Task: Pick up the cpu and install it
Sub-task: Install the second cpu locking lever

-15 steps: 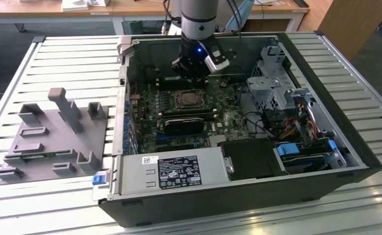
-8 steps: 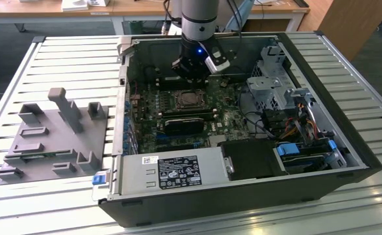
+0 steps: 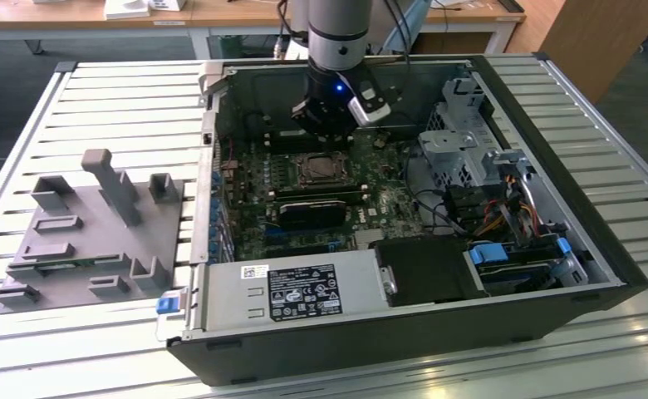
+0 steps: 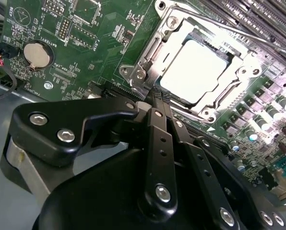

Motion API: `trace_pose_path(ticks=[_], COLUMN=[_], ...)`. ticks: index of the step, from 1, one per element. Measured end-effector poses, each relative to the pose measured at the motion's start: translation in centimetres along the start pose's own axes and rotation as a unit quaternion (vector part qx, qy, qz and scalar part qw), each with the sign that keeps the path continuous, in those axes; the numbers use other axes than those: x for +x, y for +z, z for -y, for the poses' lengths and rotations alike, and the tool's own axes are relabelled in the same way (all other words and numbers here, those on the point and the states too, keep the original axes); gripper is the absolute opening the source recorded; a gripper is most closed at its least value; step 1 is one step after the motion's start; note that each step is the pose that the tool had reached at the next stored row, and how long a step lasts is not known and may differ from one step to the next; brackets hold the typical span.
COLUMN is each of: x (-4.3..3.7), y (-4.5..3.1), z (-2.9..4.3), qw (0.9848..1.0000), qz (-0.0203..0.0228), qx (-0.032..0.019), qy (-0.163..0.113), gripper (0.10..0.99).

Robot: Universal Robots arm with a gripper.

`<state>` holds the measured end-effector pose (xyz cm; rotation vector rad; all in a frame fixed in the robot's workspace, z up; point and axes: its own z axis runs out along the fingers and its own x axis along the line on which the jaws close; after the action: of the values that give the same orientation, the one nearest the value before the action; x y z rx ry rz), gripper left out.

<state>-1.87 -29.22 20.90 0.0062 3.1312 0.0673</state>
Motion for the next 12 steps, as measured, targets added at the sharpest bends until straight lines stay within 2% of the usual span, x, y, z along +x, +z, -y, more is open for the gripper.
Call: trace_pose_path(ticks=[10,12], x=[-0.06,-0.06], y=[0.0,-0.24], z=[0.72,0.72], qw=[1.0,1.0], qz=[0.0,0.0], qx=[-0.0001,0.0], qy=[0.0,0.0], gripper=[0.106,0.106])
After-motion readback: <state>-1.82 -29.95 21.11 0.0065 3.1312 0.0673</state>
